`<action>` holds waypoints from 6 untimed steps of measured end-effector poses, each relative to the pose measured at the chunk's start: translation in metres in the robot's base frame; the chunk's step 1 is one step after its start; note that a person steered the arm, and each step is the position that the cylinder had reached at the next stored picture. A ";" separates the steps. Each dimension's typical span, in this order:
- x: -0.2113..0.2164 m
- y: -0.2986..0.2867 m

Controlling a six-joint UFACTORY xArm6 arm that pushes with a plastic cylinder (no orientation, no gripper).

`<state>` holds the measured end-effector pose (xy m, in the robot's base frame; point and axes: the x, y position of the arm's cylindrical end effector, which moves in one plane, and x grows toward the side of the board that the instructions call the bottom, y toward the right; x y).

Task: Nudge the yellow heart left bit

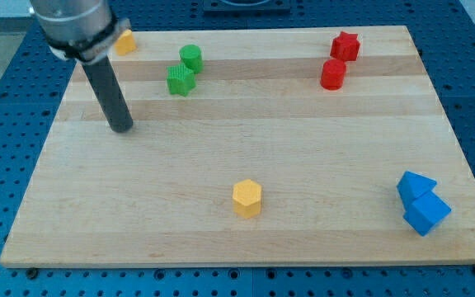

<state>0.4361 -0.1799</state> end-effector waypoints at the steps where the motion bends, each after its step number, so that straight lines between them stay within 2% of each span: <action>1: 0.017 0.035; 3: -0.002 0.164; 6: -0.058 0.380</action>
